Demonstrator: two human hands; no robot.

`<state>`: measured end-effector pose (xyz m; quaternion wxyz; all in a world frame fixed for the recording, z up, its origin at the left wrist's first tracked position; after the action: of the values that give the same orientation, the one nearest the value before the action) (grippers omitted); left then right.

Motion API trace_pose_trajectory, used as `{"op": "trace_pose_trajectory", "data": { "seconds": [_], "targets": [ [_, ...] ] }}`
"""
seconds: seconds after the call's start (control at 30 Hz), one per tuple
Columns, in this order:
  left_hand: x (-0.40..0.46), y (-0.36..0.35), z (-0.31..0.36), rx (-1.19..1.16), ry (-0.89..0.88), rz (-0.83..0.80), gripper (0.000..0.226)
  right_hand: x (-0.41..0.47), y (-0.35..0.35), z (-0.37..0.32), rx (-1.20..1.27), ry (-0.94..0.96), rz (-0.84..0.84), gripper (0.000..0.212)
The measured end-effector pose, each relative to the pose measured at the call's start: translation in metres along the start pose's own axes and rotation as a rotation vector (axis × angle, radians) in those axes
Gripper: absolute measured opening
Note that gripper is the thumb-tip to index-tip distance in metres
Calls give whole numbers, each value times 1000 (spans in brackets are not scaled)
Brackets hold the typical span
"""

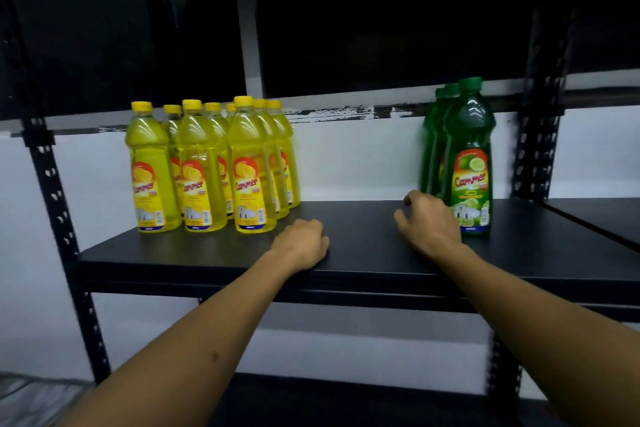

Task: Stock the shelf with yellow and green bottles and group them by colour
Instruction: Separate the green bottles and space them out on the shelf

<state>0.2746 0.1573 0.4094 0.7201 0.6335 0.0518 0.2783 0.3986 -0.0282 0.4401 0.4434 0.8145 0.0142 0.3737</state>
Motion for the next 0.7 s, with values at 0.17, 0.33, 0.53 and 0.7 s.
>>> {"op": "trace_pose_trajectory", "data": {
  "seconds": [0.17,0.33,0.53,0.7],
  "targets": [
    [16,-11,23,-4,-51,-52,36,-9,34,73,182,-352,125,32],
    [39,-24,18,-37,-68,-99,41,-6,34,112,353,-566,215,89],
    [48,-33,2,-30,40,-97,55,17,9,117,523,-443,58,95],
    [46,-30,1,-34,45,-91,57,18,9,114,512,-372,30,76]
  ]
}}
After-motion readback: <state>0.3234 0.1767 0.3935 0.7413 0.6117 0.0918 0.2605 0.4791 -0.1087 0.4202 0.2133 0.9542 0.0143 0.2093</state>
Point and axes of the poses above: each hand's wrist, its own x-axis towards the middle knuckle, its own y-axis out of the back of the hand, z = x × y, the point moved 8 cm from there along x, towards the middle knuckle, and after that the axes turned 3 degrees about -x, right-handed, at the moved point
